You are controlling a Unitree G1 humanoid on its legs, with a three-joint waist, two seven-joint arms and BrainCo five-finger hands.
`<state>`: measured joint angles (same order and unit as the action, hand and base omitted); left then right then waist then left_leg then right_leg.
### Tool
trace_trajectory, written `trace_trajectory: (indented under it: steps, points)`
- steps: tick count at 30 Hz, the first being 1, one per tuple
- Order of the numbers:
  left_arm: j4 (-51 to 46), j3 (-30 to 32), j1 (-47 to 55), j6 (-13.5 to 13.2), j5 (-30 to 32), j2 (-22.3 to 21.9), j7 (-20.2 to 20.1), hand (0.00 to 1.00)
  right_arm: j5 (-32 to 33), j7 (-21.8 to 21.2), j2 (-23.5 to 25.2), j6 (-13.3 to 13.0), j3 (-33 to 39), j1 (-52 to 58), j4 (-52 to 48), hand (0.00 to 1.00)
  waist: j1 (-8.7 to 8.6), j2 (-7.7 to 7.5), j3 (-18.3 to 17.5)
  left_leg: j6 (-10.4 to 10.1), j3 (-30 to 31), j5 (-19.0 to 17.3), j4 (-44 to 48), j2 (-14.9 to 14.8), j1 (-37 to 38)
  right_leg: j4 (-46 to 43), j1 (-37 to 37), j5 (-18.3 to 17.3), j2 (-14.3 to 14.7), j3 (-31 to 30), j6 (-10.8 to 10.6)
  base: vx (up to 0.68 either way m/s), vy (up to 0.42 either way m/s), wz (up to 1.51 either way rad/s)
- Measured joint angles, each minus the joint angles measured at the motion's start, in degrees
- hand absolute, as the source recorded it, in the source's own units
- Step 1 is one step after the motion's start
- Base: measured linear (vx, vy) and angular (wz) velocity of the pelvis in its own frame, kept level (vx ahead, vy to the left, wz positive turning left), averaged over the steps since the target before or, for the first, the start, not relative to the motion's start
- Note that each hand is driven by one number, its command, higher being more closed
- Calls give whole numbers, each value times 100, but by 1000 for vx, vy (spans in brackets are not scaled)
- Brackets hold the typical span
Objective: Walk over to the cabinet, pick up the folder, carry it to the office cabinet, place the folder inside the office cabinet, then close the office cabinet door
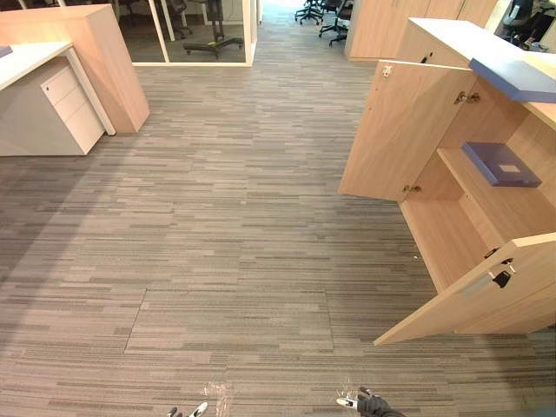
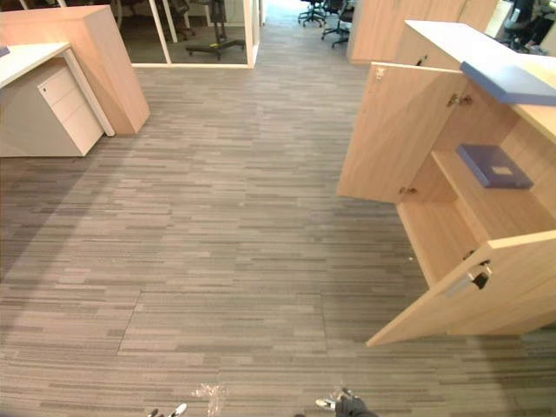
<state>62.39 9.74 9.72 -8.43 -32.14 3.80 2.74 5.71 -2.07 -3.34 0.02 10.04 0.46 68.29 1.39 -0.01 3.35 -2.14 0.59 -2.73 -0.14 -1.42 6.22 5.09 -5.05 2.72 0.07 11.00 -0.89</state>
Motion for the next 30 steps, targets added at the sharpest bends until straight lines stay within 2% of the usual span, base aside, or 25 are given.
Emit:
trace_trajectory:
  steps: [13,21,30]
  points:
    - [-125,-274,-187,-3,274,-43,-61,0,-20,-1,-1,14,-120,-60,3,0,-17,-32,19,0,-68,-1,-51,4,82,0,-15,22,-2,-24,-34,10,11,-3]
    - [-164,-272,-179,-151,665,-83,269,0,-20,57,8,12,-119,-61,6,0,-14,-60,31,2,-68,0,-52,3,82,-1,-25,23,0,-24,-33,0,0,0]
    - [-218,-311,-191,-213,1030,-89,397,0,-15,119,14,4,-213,-63,11,0,-9,-91,34,9,-37,4,-52,7,80,-1,-43,25,-2,-13,-35,0,0,0]
